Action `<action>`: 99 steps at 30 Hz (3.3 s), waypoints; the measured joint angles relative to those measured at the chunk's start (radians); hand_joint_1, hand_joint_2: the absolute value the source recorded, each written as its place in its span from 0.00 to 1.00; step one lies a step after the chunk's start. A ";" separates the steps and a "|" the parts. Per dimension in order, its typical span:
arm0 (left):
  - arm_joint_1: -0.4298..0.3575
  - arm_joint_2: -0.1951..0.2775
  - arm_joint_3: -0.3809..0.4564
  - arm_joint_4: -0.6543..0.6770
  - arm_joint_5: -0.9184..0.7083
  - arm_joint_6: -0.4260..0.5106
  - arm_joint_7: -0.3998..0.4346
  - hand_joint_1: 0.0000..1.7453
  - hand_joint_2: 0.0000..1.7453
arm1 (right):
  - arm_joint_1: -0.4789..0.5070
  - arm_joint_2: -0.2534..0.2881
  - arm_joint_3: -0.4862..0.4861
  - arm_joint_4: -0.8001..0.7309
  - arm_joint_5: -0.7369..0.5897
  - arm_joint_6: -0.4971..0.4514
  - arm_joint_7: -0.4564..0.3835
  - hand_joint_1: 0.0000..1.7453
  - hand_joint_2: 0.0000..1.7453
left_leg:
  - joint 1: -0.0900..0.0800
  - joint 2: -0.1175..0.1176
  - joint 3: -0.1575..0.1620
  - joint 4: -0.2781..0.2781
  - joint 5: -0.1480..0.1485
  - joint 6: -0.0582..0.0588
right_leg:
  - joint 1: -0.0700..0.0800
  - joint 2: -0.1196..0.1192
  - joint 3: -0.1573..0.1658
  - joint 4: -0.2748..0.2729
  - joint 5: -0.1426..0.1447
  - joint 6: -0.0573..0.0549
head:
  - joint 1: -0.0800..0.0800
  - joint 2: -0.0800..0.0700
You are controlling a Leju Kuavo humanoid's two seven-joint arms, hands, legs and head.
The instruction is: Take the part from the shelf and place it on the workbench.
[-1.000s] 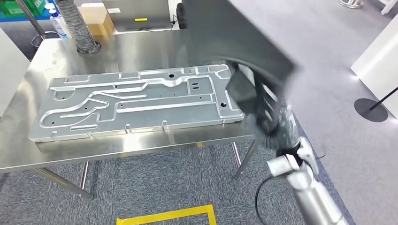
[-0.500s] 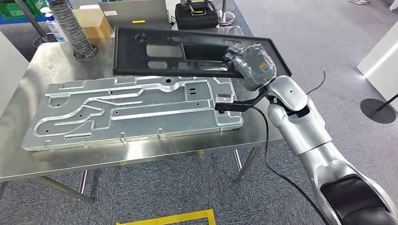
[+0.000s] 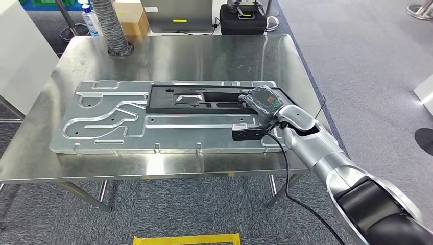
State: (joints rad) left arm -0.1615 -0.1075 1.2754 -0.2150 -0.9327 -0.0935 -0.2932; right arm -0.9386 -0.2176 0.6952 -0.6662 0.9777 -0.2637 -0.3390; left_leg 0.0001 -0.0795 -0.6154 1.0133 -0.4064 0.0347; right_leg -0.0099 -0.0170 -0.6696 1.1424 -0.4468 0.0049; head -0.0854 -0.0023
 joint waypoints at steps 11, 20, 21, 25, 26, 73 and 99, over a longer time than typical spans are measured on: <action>-0.003 -0.006 -0.015 0.001 -0.013 0.010 -0.043 0.00 0.00 | 0.009 -0.001 0.011 0.095 -0.015 -0.064 -0.020 1.00 1.00 | 0.001 0.056 -0.140 0.264 -0.136 -0.052 | 0.004 -0.041 0.072 -0.147 0.023 -0.027 | 0.000 0.000; 0.001 -0.010 -0.024 0.001 -0.013 0.013 -0.060 0.00 0.00 | 0.032 -0.006 0.038 0.130 0.018 -0.057 -0.024 1.00 1.00 | 0.009 0.042 -0.029 0.013 0.003 -0.027 | -0.002 -0.043 0.073 -0.126 0.004 0.017 | 0.000 0.000; 0.000 -0.010 -0.024 0.001 -0.013 0.013 -0.062 0.00 0.00 | 0.033 -0.005 0.042 0.133 0.027 -0.052 -0.021 1.00 1.00 | 0.009 0.041 -0.027 0.009 0.005 -0.020 | -0.005 -0.040 0.071 -0.122 -0.002 0.021 | 0.000 0.000; -0.009 -0.010 -0.026 0.001 -0.016 0.014 -0.066 0.00 1.00 | 0.041 0.009 0.064 0.155 0.051 -0.031 -0.011 0.00 0.00 | 0.008 0.036 -0.020 0.002 0.010 -0.002 | -0.012 -0.004 -0.015 0.075 -0.102 0.024 | 0.000 0.000; -0.010 -0.010 -0.026 0.001 -0.016 0.014 -0.067 0.00 1.00 | 0.044 0.012 0.068 0.162 0.054 -0.029 -0.008 0.00 0.00 | 0.006 0.034 -0.019 0.002 0.009 -0.001 | -0.012 0.001 -0.044 0.136 -0.121 0.023 | 0.000 0.000; 0.084 0.001 0.006 0.002 0.058 -0.047 -0.109 0.00 0.00 | 0.964 0.412 -1.348 -0.961 -0.349 -0.323 -0.312 0.00 0.00 | 0.006 0.091 -0.047 0.276 -0.211 -0.035 | 0.033 0.013 0.078 -0.154 0.027 -0.037 | 0.000 0.000; 0.089 0.008 0.029 0.002 0.048 -0.023 -0.082 0.00 0.00 | 0.923 0.481 -1.901 -0.068 0.251 -0.402 -0.159 0.00 0.00 | 0.010 0.095 -0.032 0.028 -0.017 -0.043 | 0.016 0.020 0.195 -0.187 -0.044 -0.024 | 0.000 0.000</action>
State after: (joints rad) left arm -0.0730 -0.0991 1.3048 -0.2132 -0.8844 -0.1169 -0.3754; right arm -0.0156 0.2638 -1.2056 -0.7339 1.2285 -0.6660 -0.4981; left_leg 0.0101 0.0150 -0.6473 1.0415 -0.4237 -0.0078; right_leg 0.0060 0.0027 -0.4745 0.9556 -0.4908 -0.0190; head -0.0859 -0.0023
